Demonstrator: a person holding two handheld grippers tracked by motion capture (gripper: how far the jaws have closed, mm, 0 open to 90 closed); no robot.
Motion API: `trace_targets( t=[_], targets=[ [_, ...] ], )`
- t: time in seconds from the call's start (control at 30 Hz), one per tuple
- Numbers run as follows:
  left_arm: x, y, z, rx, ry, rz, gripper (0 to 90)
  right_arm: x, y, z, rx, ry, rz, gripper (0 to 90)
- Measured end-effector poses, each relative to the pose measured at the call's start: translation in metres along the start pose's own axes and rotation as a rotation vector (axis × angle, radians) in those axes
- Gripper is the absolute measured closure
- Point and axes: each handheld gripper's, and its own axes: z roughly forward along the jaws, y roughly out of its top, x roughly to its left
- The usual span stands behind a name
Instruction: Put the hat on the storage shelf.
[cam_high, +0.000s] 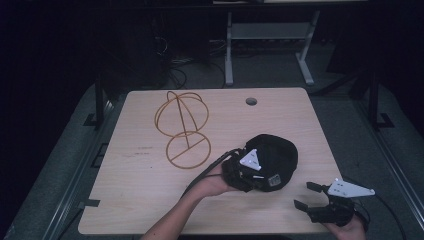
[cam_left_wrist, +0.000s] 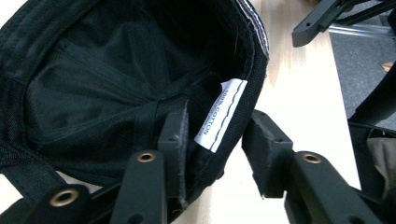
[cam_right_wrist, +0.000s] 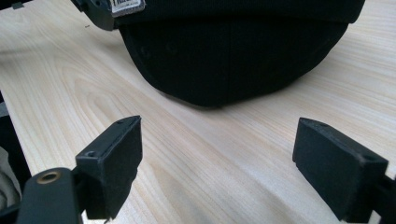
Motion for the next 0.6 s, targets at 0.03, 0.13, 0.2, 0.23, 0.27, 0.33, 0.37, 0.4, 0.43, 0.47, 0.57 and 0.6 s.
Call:
trace_targets(
  t=[0.03,0.13,0.2,0.23,0.27,0.33,0.37,0.4,0.43,0.47,0.57,0.6],
  targets=[
    [-0.0004,0.0003,-0.0003,-0.001,0.007,-0.002,62.7,0.0002,0.0001,0.0004,0.004,0.001,0.006,16.2],
    [-0.0009,0.0015,-0.0004,-0.007,0.014,-0.015,63.7,0.0001,-0.0005,0.0006,0.016,-0.001,0.009,16.8],
    [-0.0012,0.0024,-0.0006,-0.001,0.014,-0.015,65.4,0.0008,-0.0005,-0.0001,0.011,-0.001,0.013,17.3],
    [-0.0016,0.0037,-0.0013,-0.002,0.012,-0.012,66.7,0.0007,-0.0001,0.0001,0.003,0.003,0.011,17.3],
    [-0.0016,0.0037,-0.0013,-0.002,0.012,-0.012,68.3,0.0007,-0.0001,0.0001,0.003,0.003,0.011,17.3],
    [-0.0027,0.005,-0.0023,-0.003,0.008,-0.005,70.0,0.0015,0.0004,0.0009,0.009,0.007,0.007,17.3],
    [-0.0034,0.0064,-0.0033,-0.004,0.005,0.001,71.8,0.0026,0.0006,0.0011,0.014,0.008,0.004,17.3],
    [-0.0034,0.0064,-0.0033,-0.004,0.005,0.001,72.5,0.0026,0.0006,0.0011,0.014,0.008,0.004,17.3],
    [-0.0048,0.008,-0.0049,-0.008,0.0,0.011,73.5,0.0025,0.0008,0.0017,0.014,0.009,0.0,17.3],
    [-0.0048,0.008,-0.0049,-0.008,0.0,0.011,74.7,0.0025,0.0008,0.0017,0.014,0.009,0.0,17.3],
    [-0.0063,0.009,-0.0081,-0.014,-0.008,0.021,77.9,0.0023,0.001,0.0023,0.014,0.01,0.002,17.3],
    [-0.0063,0.009,-0.0094,-0.017,-0.009,0.023,78.3,0.0022,0.0009,0.0024,0.013,0.011,0.003,17.3]
  ],
)
